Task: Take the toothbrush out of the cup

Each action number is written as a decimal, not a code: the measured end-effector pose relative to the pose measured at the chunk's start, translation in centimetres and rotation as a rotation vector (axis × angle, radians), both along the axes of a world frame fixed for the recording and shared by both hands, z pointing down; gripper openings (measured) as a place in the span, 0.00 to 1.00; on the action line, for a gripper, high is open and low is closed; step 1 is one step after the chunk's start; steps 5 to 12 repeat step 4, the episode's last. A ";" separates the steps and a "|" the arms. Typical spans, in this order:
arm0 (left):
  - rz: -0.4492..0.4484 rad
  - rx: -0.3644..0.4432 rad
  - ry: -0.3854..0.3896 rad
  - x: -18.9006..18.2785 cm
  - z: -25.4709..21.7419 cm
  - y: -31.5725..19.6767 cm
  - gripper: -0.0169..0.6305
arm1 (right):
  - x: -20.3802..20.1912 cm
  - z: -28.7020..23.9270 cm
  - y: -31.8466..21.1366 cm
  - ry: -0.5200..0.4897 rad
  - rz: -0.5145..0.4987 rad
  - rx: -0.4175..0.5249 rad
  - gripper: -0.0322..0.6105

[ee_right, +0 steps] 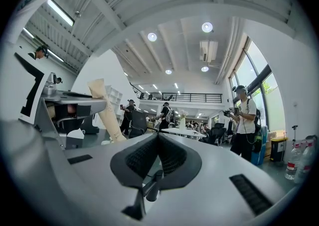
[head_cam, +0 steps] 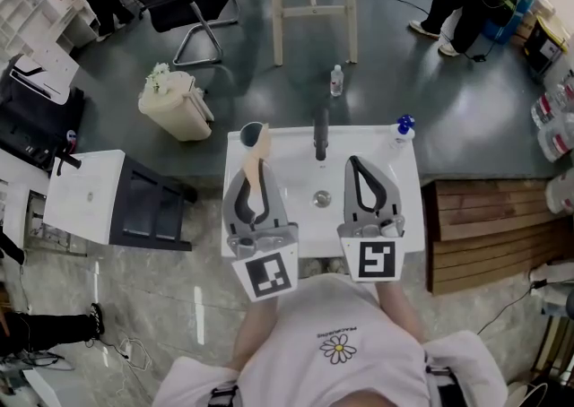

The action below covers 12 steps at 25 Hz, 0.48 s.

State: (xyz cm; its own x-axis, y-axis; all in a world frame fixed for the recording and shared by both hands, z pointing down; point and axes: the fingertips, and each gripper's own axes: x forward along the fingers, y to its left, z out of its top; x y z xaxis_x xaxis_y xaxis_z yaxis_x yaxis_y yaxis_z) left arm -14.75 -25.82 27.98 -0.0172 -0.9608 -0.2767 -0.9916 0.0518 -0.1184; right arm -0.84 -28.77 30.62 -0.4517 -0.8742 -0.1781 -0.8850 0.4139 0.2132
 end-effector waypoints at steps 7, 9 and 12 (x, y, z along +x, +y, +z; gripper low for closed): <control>0.004 0.000 0.006 0.3 -0.1 -0.3 0.09 | 0.2 -0.2 -0.3 0.007 -0.001 0.005 0.07; 0.004 0.000 0.006 0.3 -0.1 -0.3 0.09 | 0.2 -0.2 -0.3 0.007 -0.001 0.005 0.07; 0.004 0.000 0.006 0.3 -0.1 -0.3 0.09 | 0.2 -0.2 -0.3 0.007 -0.001 0.005 0.07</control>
